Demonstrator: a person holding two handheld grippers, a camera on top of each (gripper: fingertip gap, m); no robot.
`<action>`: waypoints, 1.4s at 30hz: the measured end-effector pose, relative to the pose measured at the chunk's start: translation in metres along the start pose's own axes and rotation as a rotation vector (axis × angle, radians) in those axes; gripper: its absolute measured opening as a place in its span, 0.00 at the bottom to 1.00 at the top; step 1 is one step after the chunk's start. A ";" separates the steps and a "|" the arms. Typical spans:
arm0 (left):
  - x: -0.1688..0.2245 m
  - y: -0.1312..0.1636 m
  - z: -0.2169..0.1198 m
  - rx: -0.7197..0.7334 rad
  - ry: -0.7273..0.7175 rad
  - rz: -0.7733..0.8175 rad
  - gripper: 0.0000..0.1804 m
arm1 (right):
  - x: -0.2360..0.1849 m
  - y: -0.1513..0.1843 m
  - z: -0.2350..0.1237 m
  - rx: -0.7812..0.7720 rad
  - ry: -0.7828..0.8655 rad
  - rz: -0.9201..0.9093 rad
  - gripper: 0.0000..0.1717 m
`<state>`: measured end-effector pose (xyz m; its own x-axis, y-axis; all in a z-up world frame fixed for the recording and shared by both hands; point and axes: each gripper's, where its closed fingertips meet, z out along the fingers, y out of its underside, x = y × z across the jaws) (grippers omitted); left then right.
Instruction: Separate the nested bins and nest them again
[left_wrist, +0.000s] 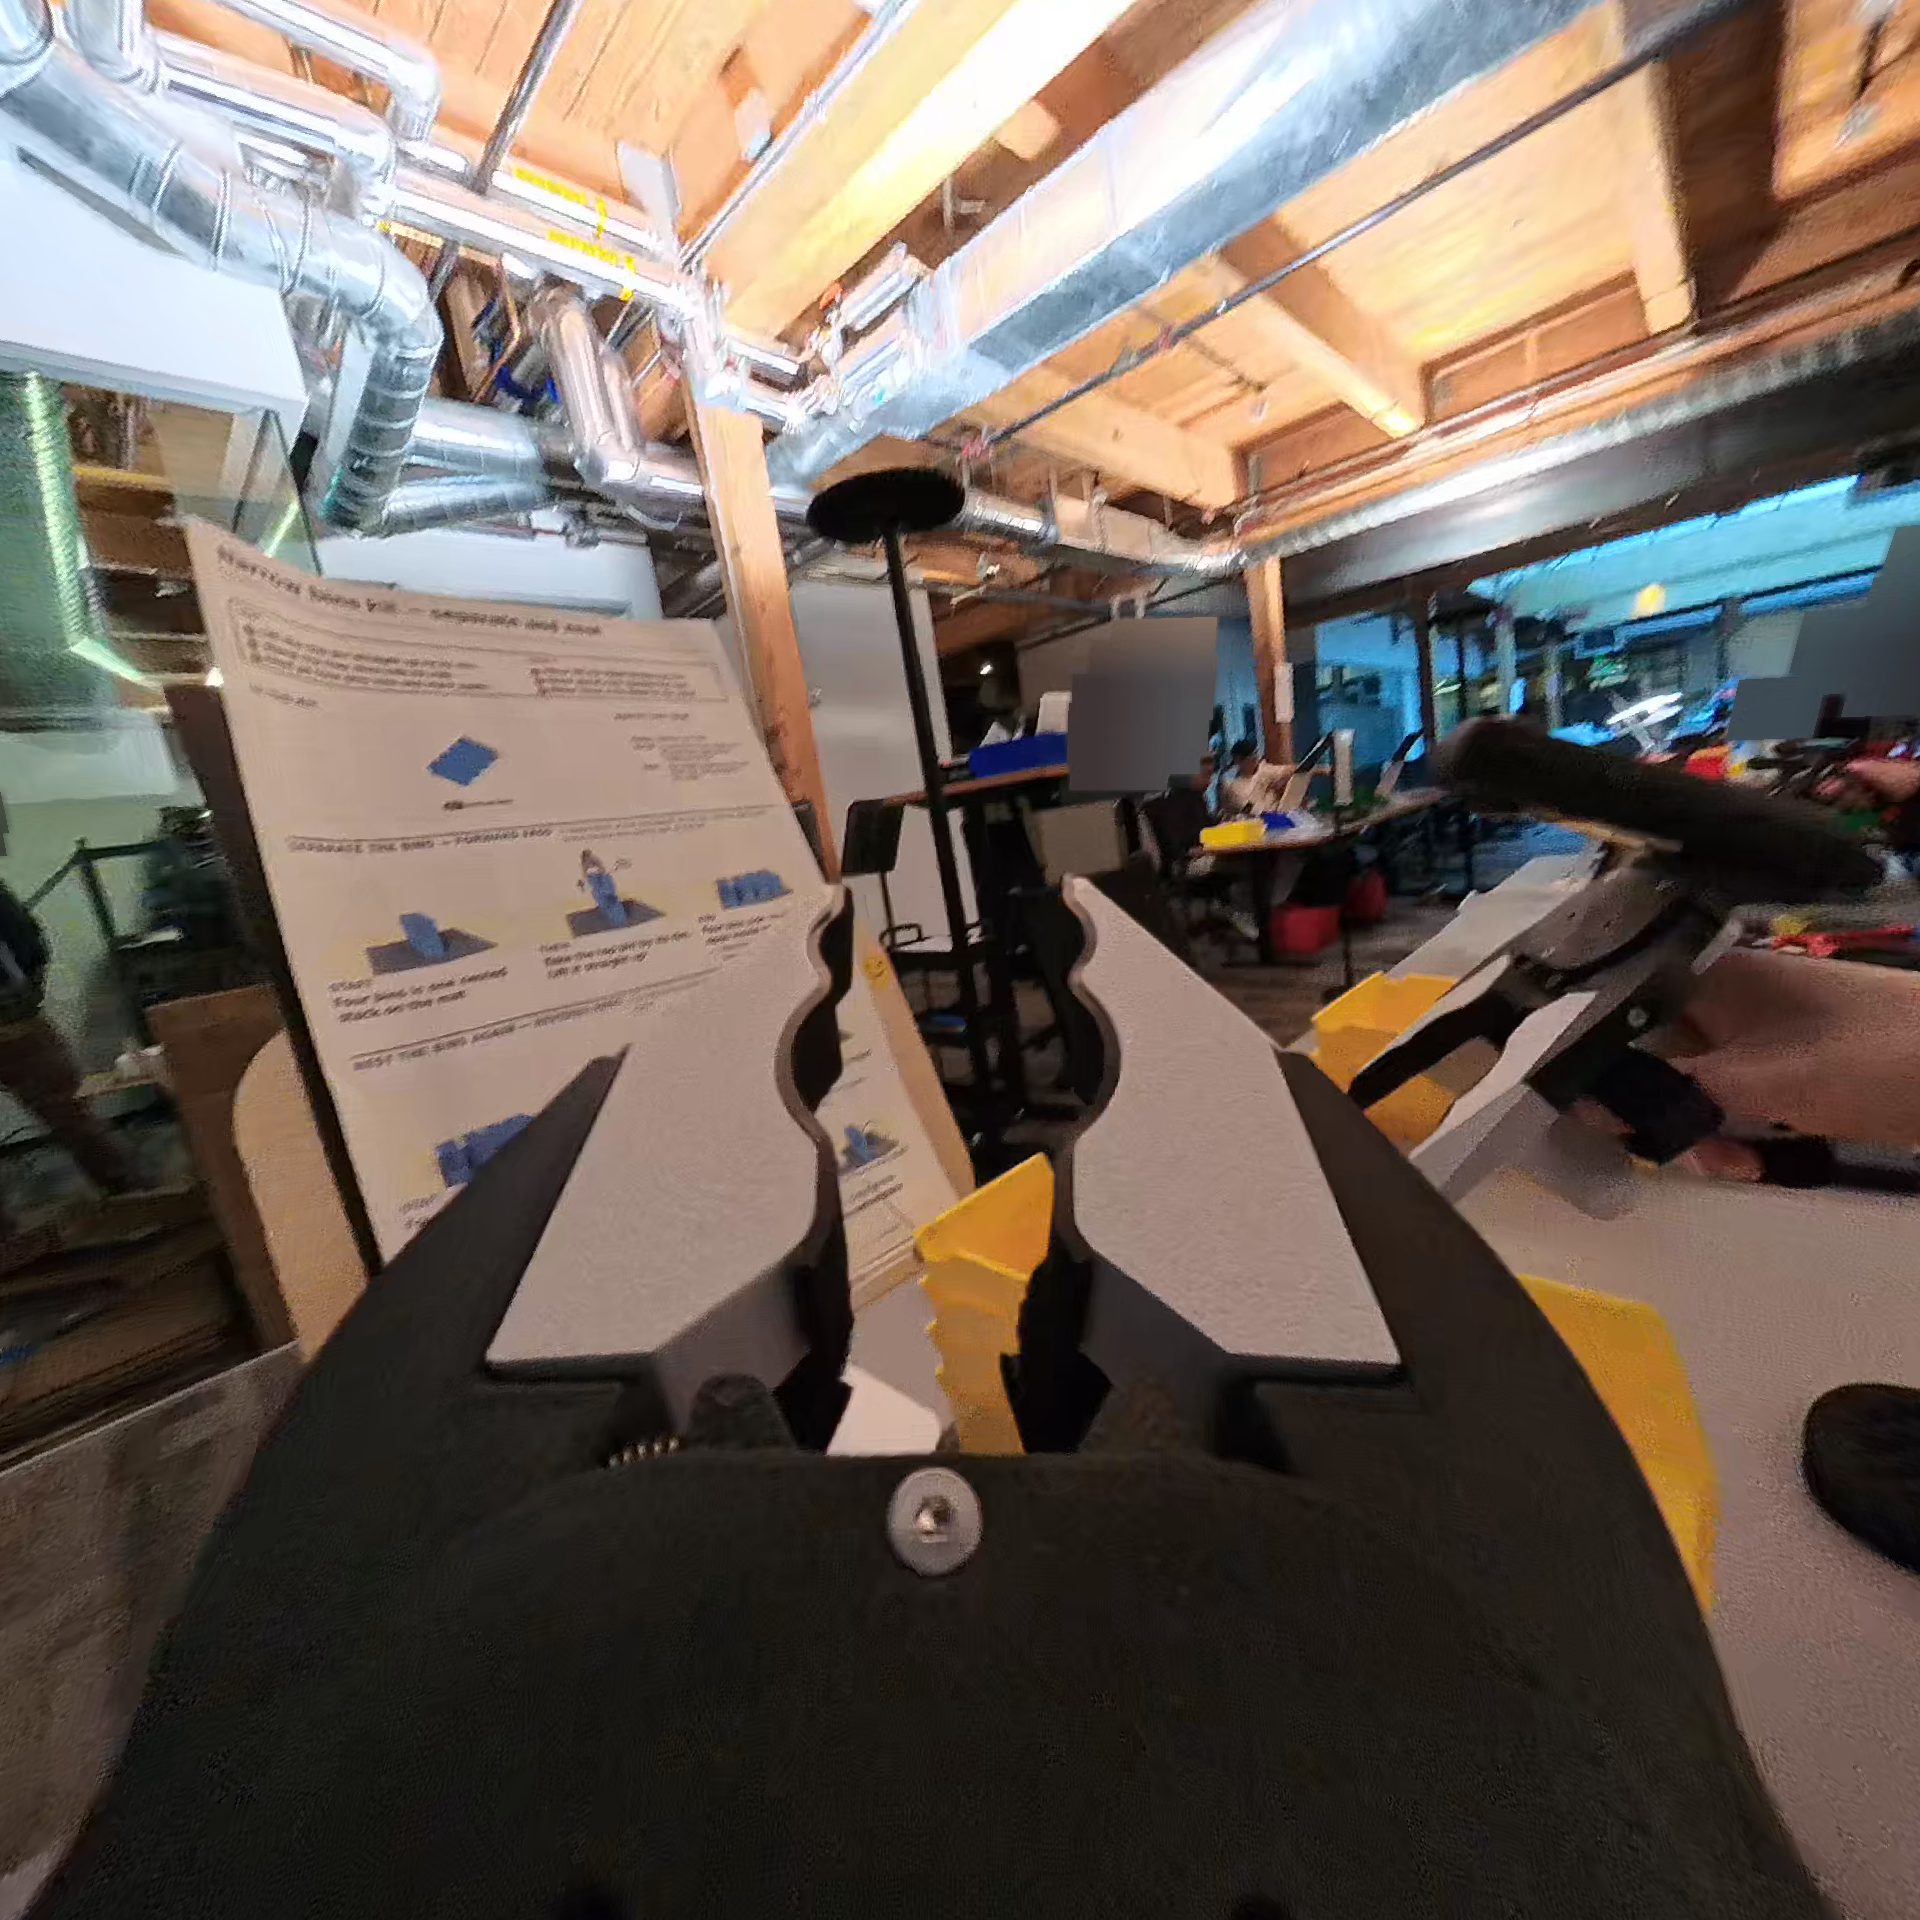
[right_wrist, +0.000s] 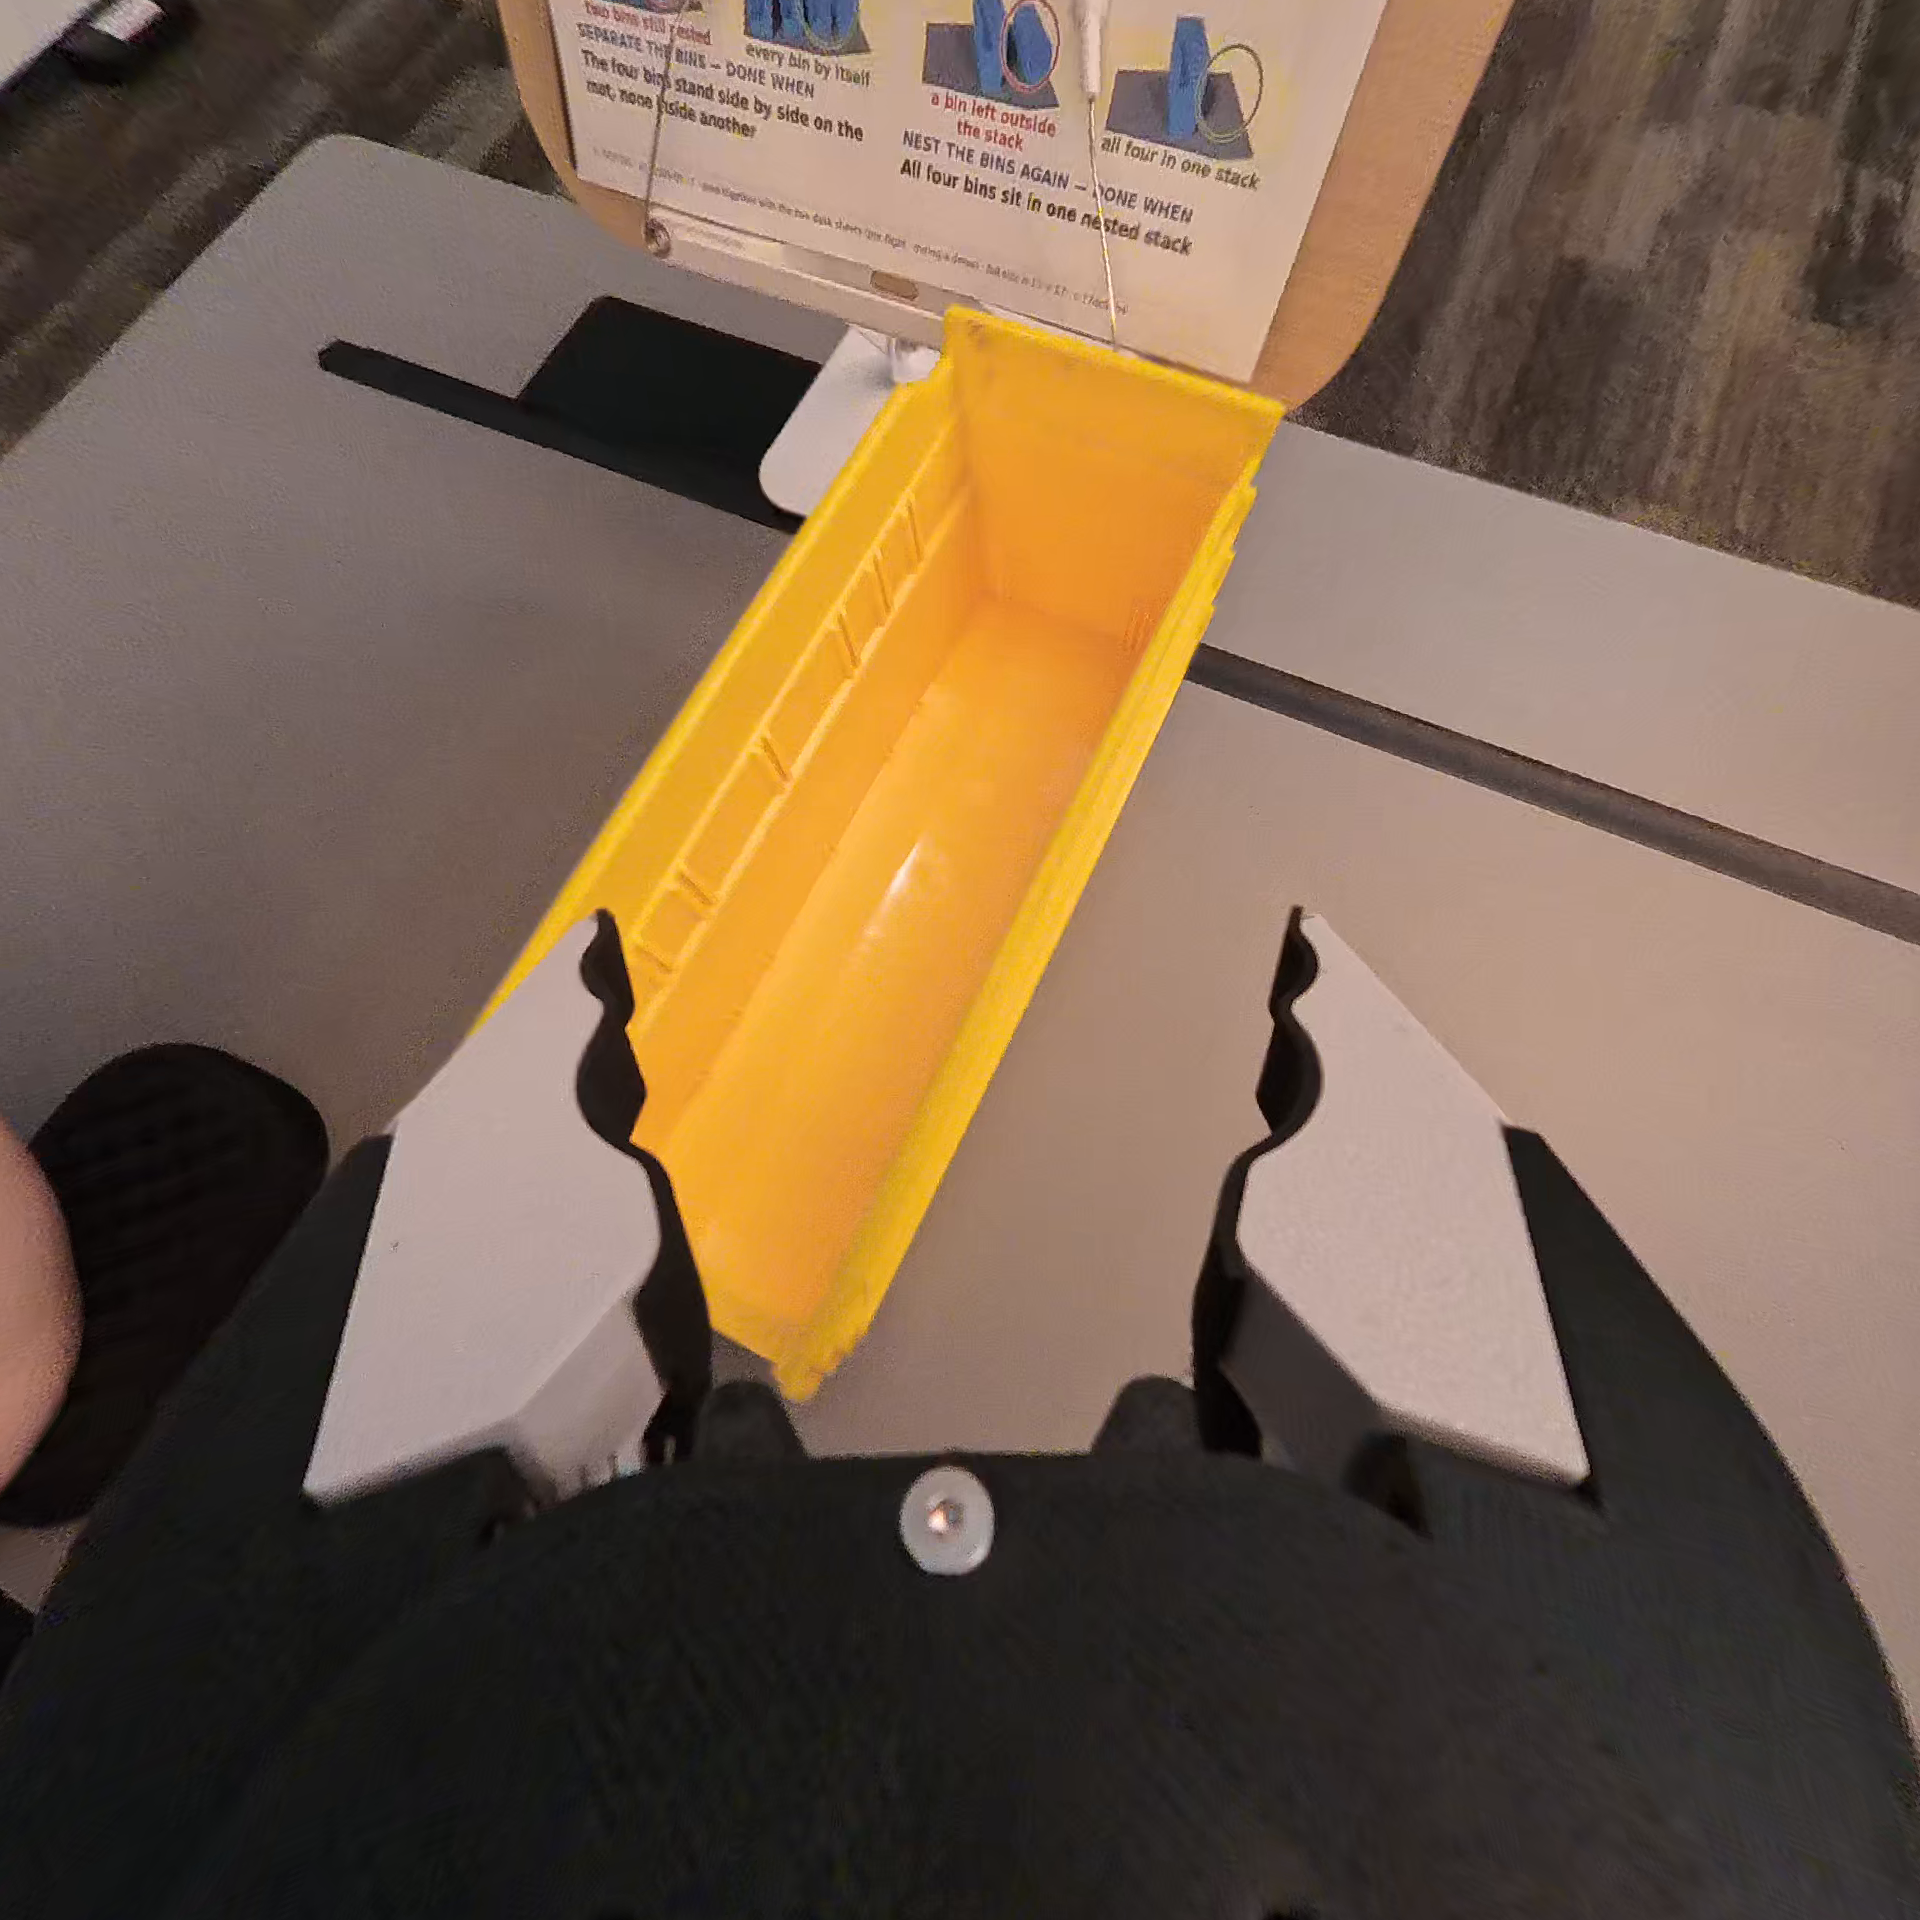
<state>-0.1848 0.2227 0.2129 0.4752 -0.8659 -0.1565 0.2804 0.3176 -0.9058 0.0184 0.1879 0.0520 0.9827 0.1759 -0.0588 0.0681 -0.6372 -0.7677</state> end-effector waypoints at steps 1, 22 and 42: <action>-0.002 0.002 0.000 -0.017 -0.012 0.001 0.20 | -0.004 -0.003 0.003 -0.021 0.012 0.012 0.72; -0.020 0.002 -0.022 -0.085 0.016 -0.315 0.21 | -0.034 -0.004 0.068 -0.544 0.229 0.220 0.88; -0.015 0.004 -0.018 -0.096 0.039 -0.340 0.20 | -0.018 0.033 0.078 -0.727 0.237 0.373 0.74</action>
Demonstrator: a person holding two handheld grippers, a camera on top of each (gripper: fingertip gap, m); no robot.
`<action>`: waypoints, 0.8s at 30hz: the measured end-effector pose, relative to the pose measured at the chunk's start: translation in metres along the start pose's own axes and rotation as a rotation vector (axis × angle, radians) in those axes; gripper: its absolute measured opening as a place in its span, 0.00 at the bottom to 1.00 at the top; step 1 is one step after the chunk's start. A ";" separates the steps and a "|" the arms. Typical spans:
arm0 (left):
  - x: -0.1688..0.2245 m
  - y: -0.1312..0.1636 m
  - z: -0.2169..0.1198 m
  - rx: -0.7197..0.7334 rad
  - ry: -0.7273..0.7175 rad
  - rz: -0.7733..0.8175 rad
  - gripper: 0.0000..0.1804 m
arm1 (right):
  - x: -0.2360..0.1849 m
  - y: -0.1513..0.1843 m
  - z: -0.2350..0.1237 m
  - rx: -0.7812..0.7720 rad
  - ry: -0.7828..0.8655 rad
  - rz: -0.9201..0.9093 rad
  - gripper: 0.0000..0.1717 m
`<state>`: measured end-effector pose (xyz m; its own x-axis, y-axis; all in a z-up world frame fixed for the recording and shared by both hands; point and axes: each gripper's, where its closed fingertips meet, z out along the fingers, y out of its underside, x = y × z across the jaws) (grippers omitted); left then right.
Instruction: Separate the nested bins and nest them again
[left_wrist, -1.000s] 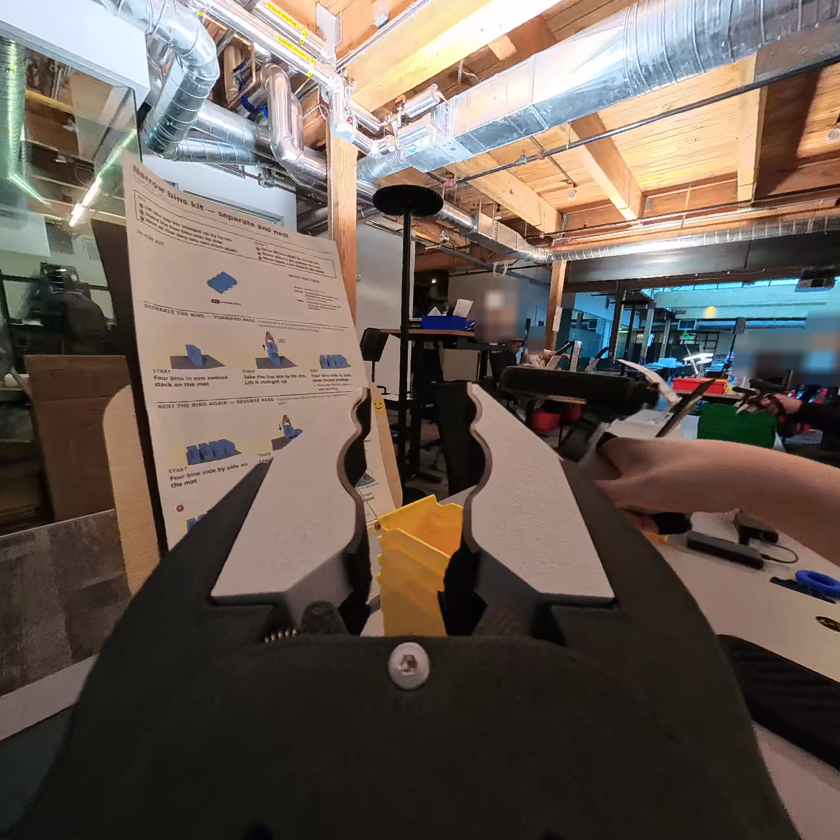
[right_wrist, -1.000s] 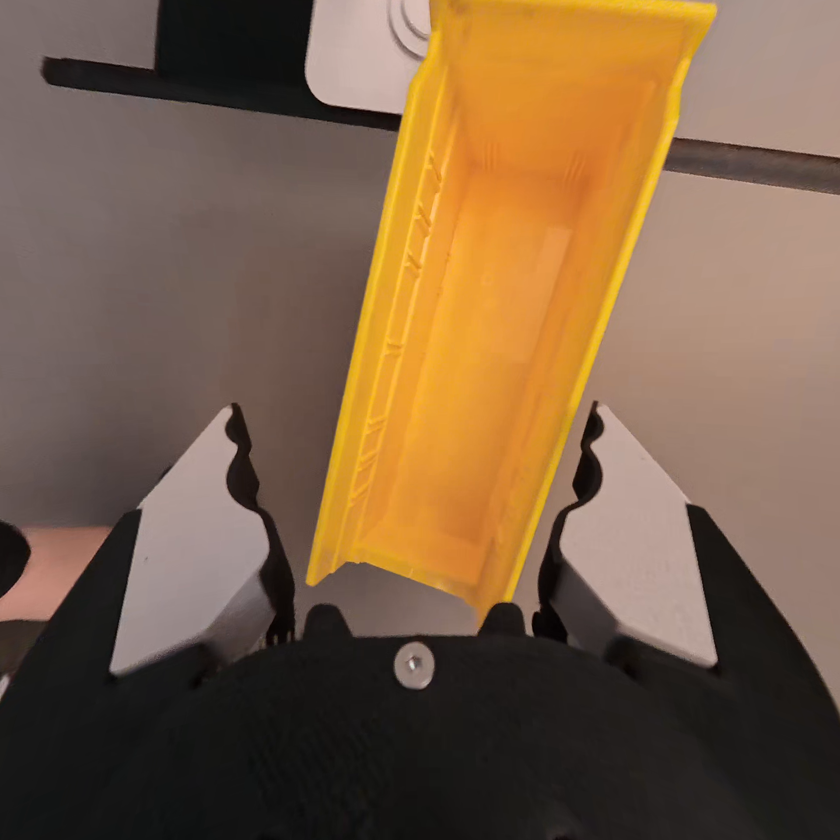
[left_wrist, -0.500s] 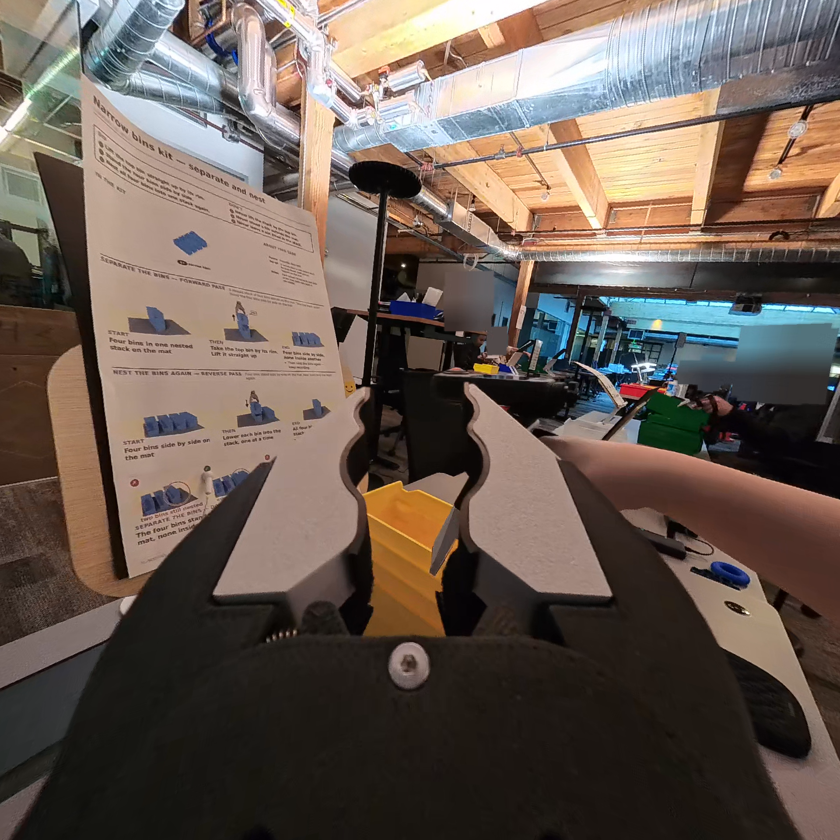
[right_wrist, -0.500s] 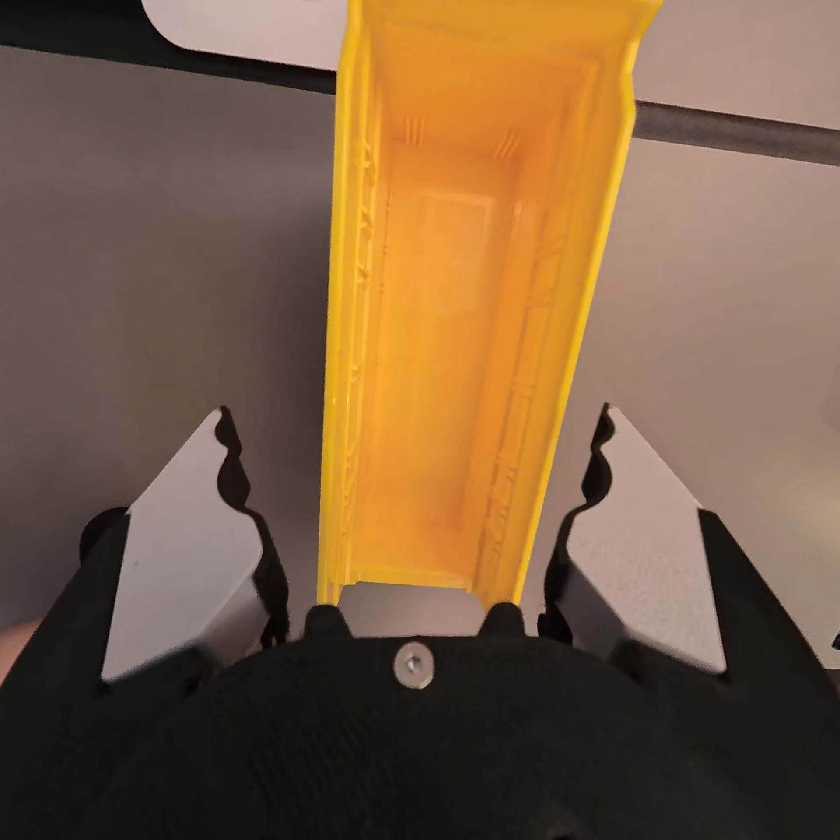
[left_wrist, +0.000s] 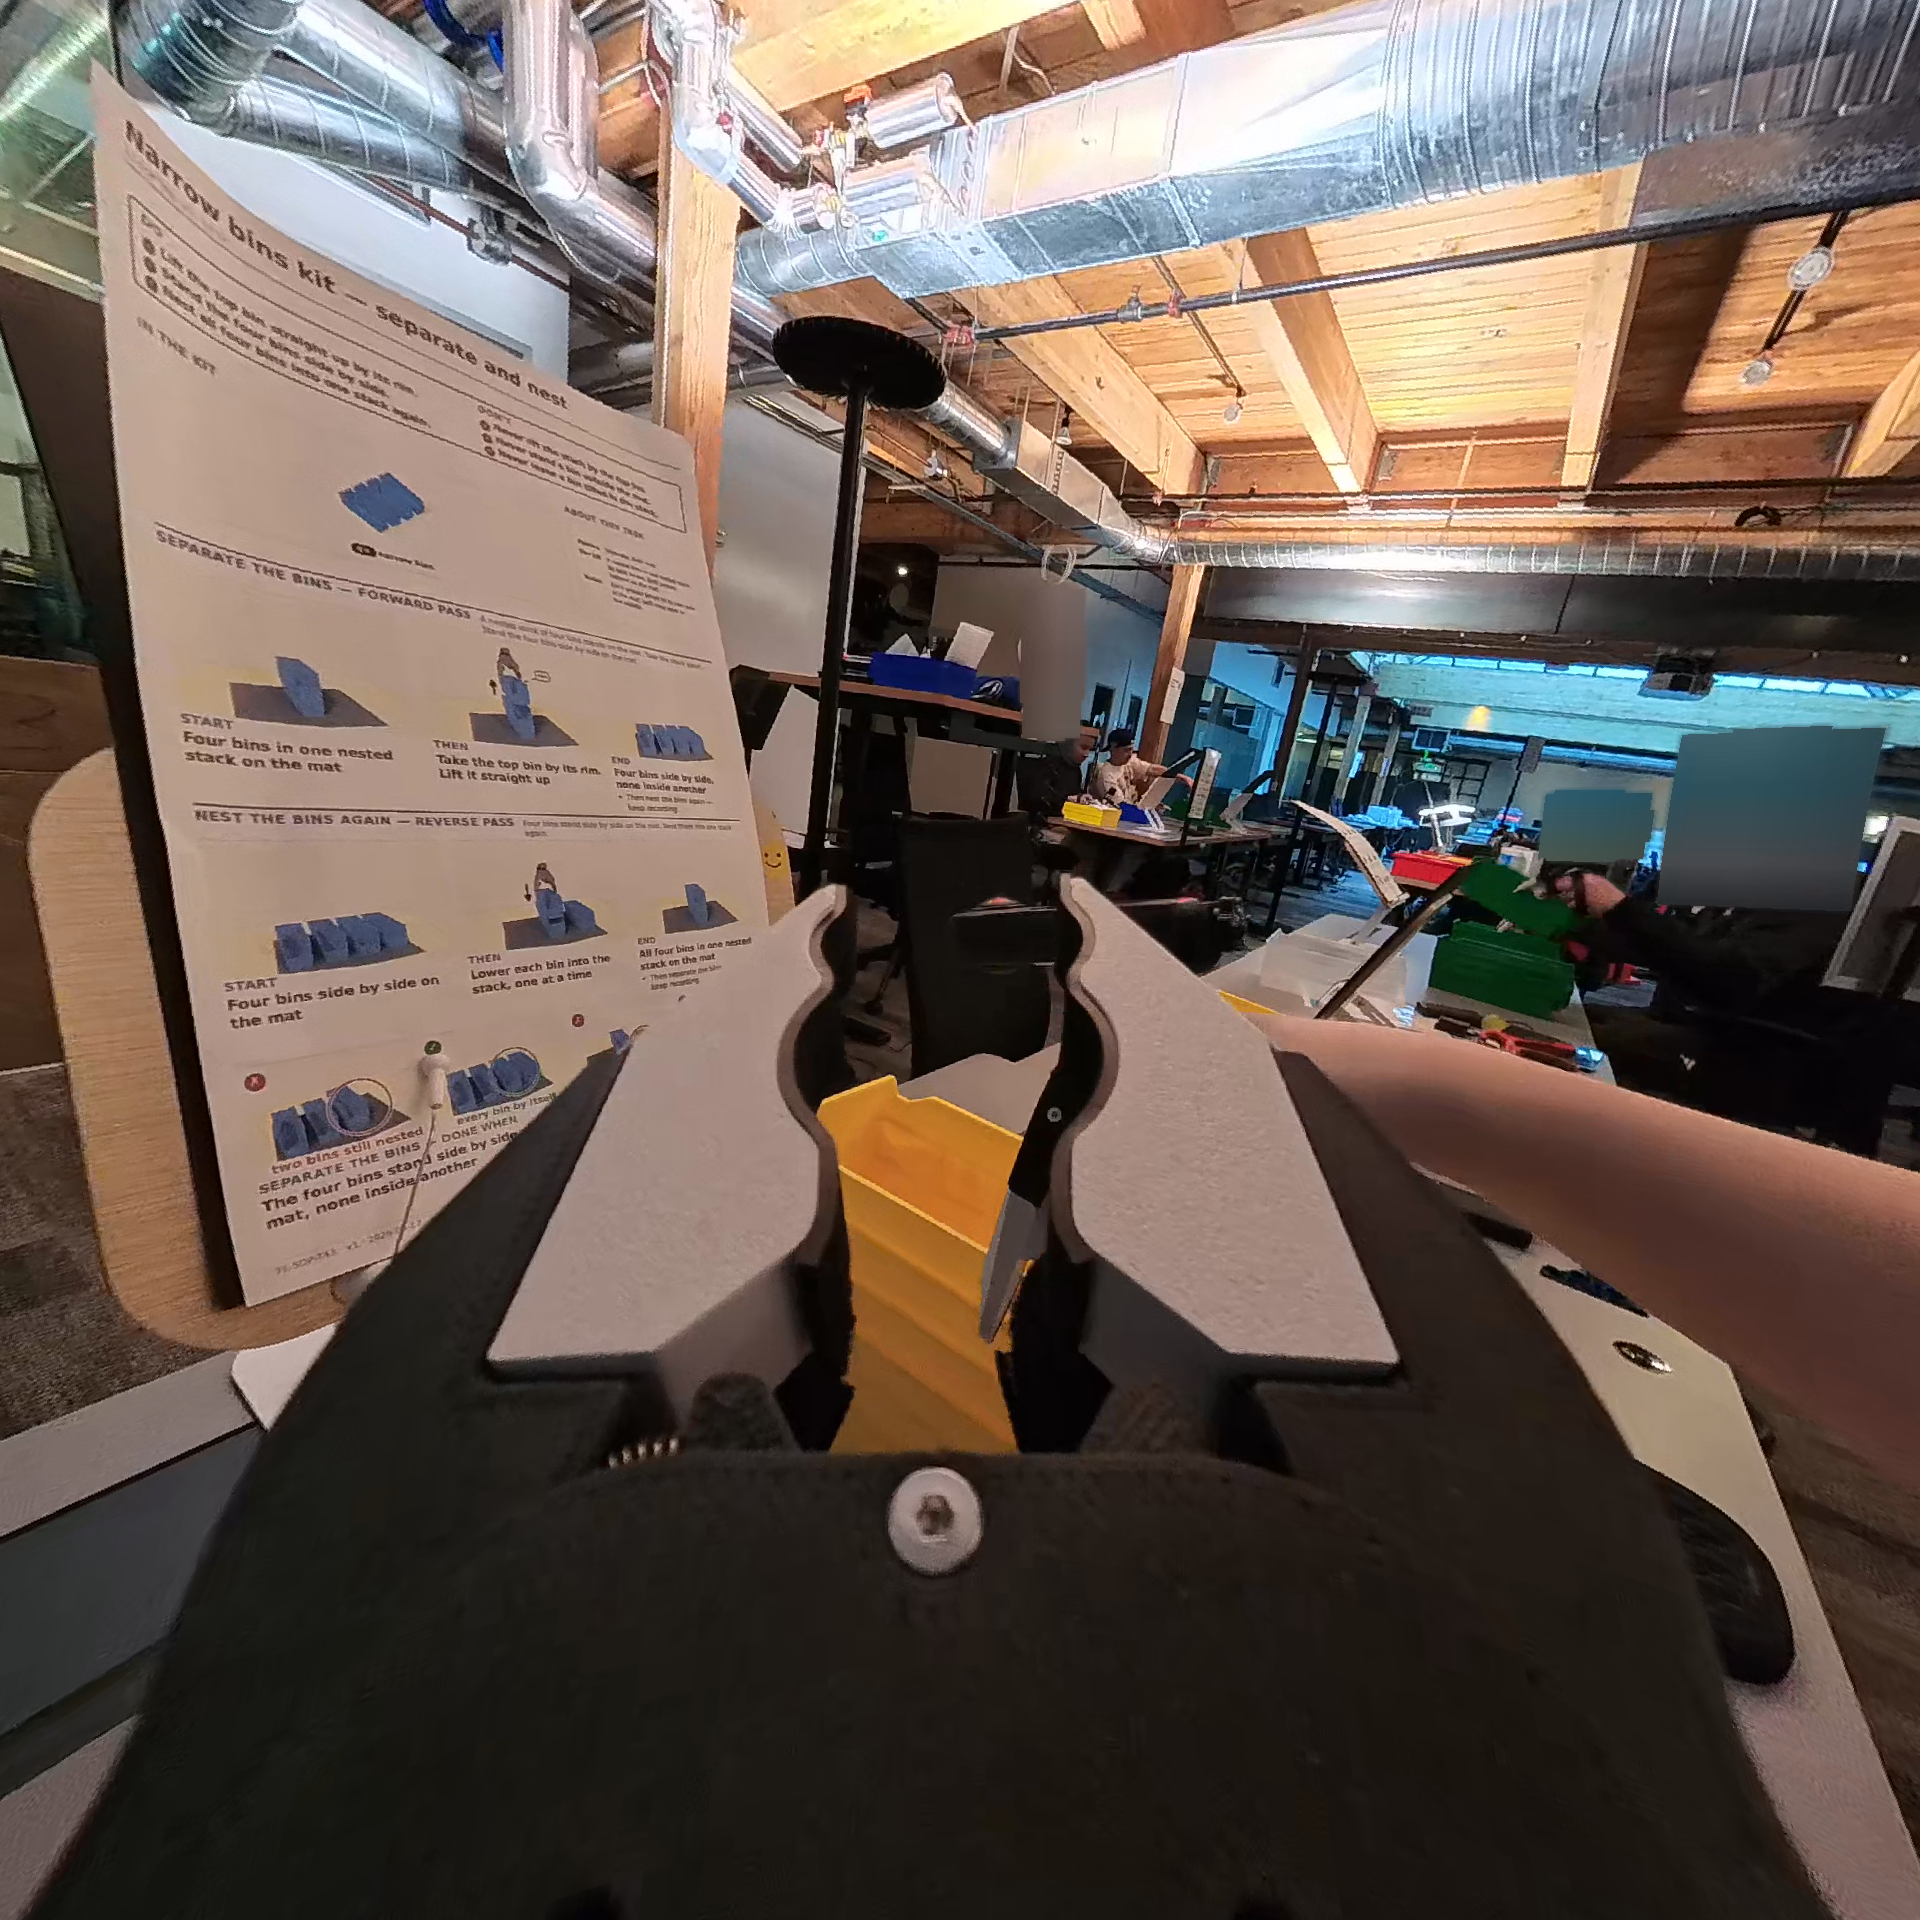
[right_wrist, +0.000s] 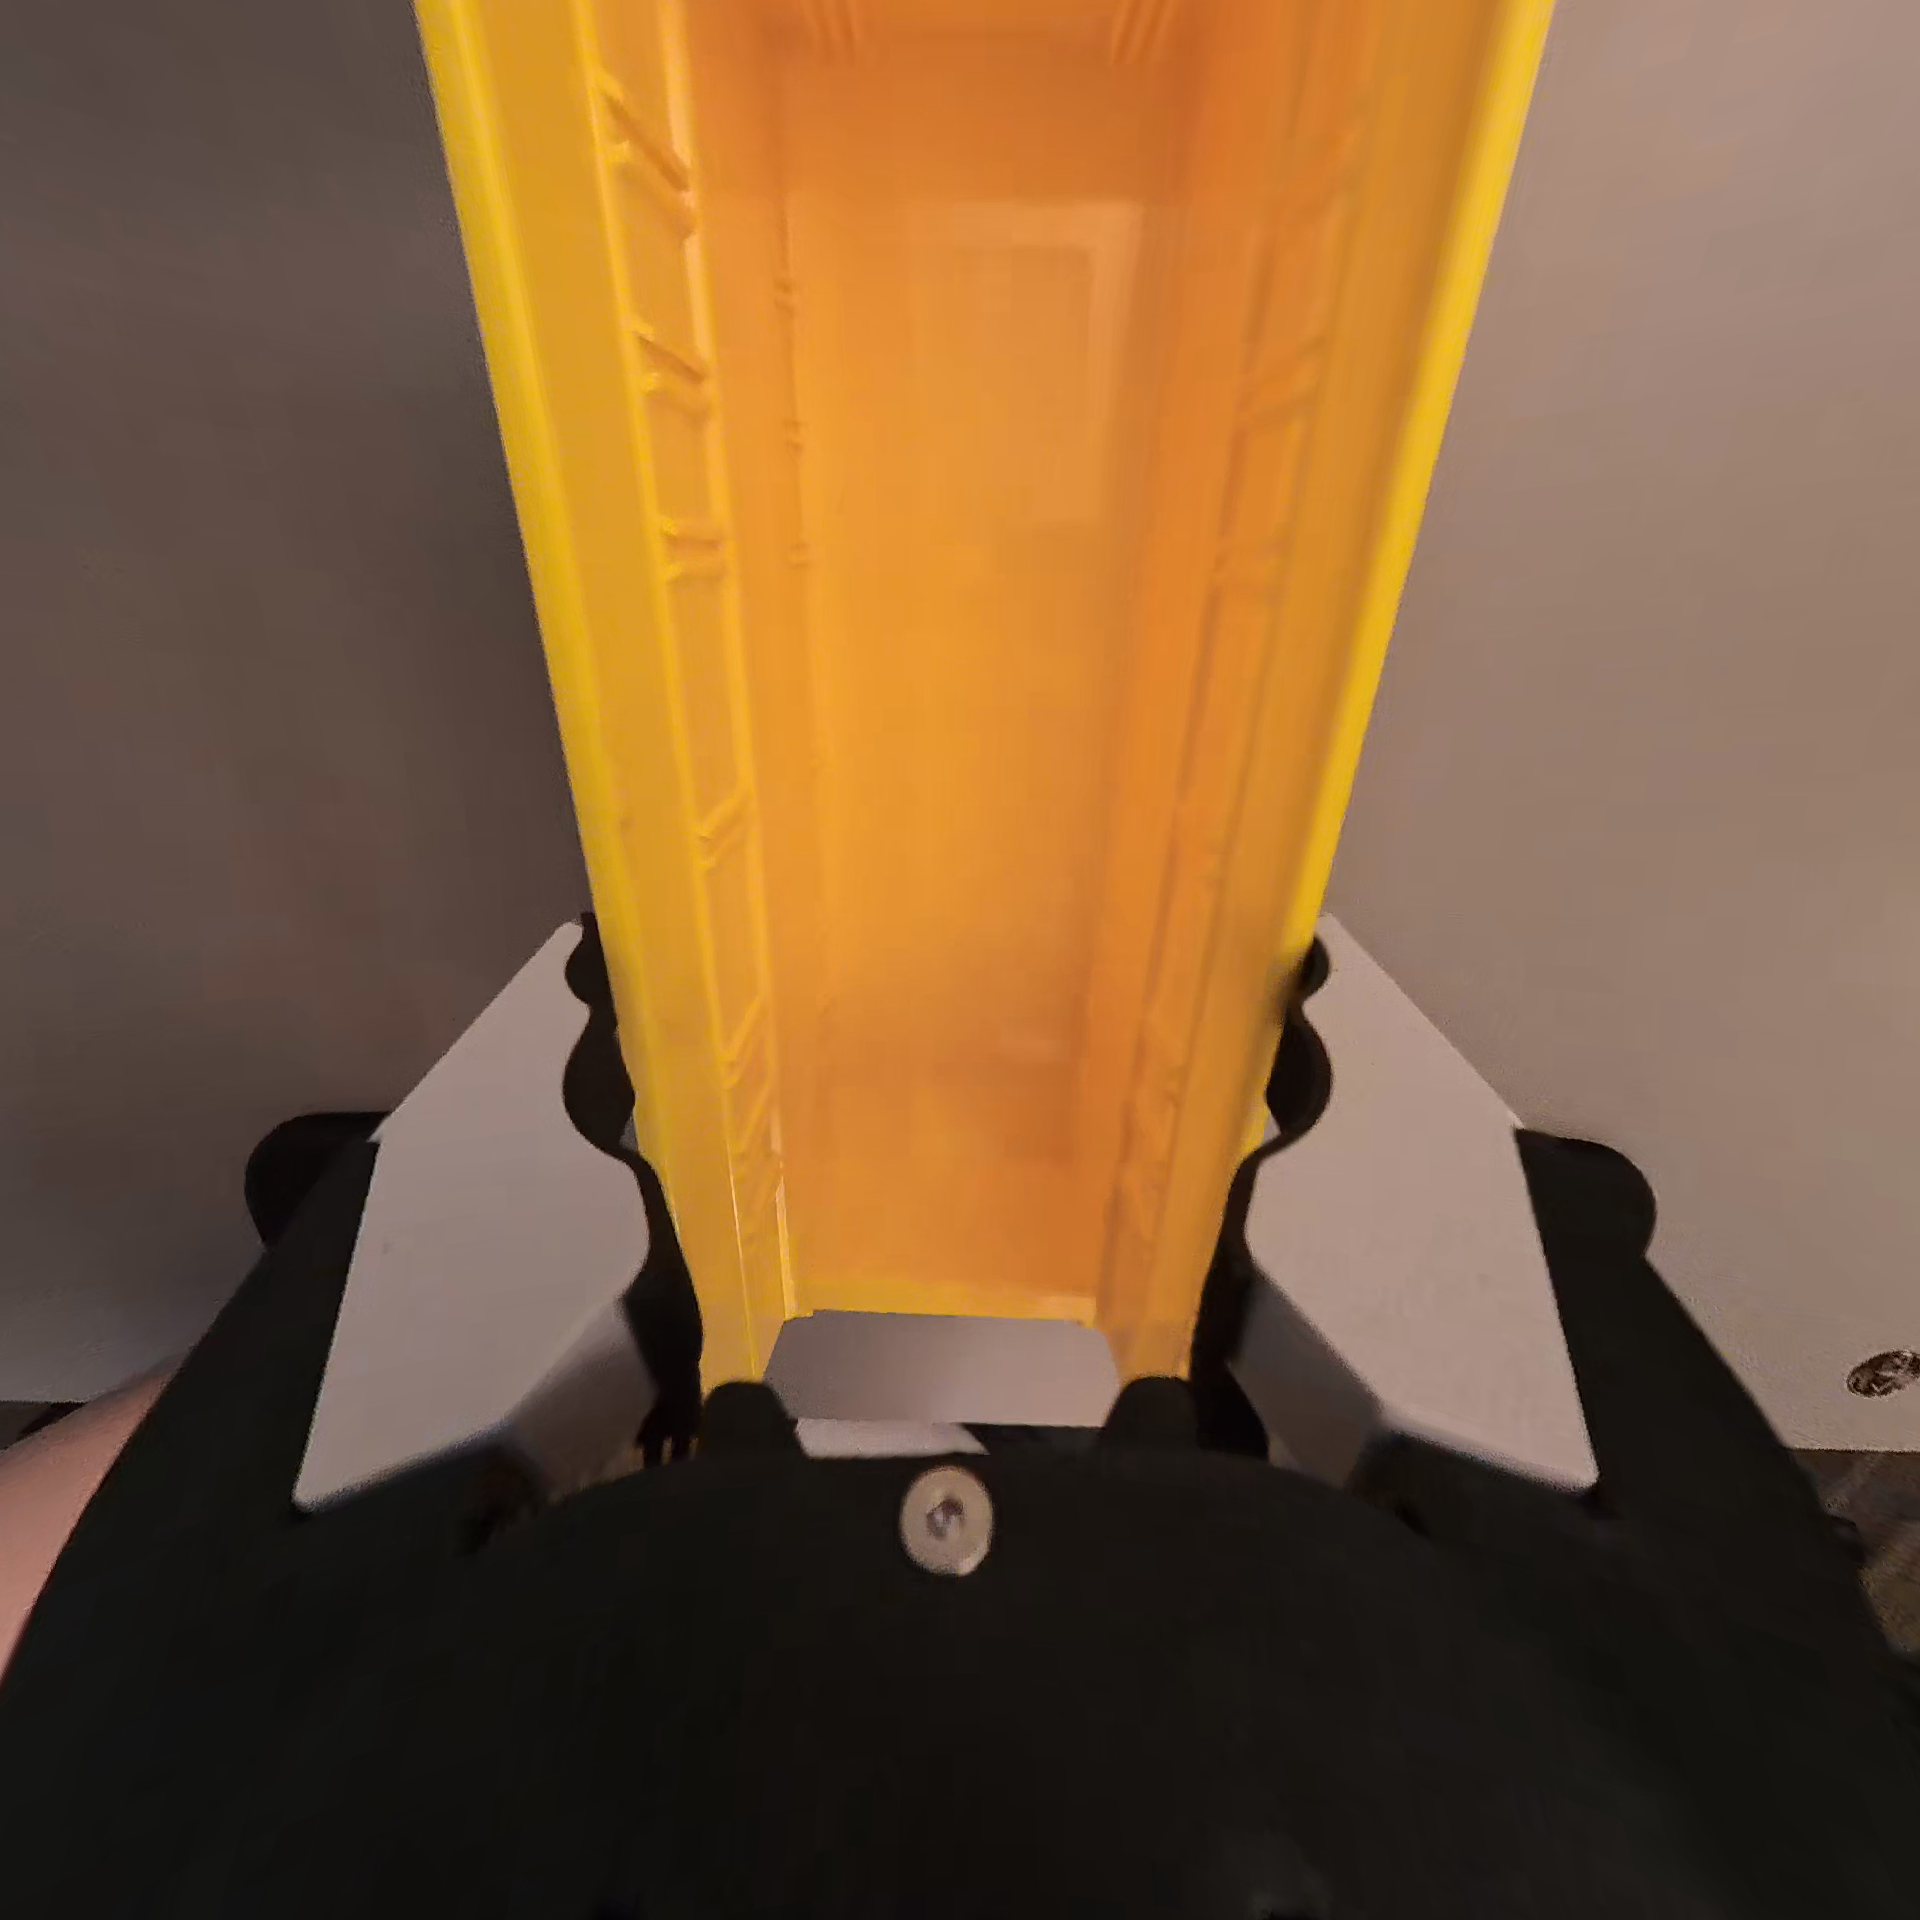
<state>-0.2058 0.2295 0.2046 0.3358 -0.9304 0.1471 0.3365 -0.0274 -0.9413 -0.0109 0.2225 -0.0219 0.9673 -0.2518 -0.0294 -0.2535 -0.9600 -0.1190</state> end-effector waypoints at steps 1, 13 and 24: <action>0.000 0.000 0.000 -0.002 0.002 -0.001 0.20 | 0.000 0.000 0.000 -0.002 -0.001 -0.001 0.73; 0.003 0.002 0.002 -0.011 0.015 -0.014 0.20 | -0.001 0.000 -0.003 -0.016 -0.009 -0.001 0.66; 0.000 0.001 0.000 -0.007 0.018 -0.033 0.20 | -0.002 -0.002 -0.013 -0.015 -0.013 0.005 0.66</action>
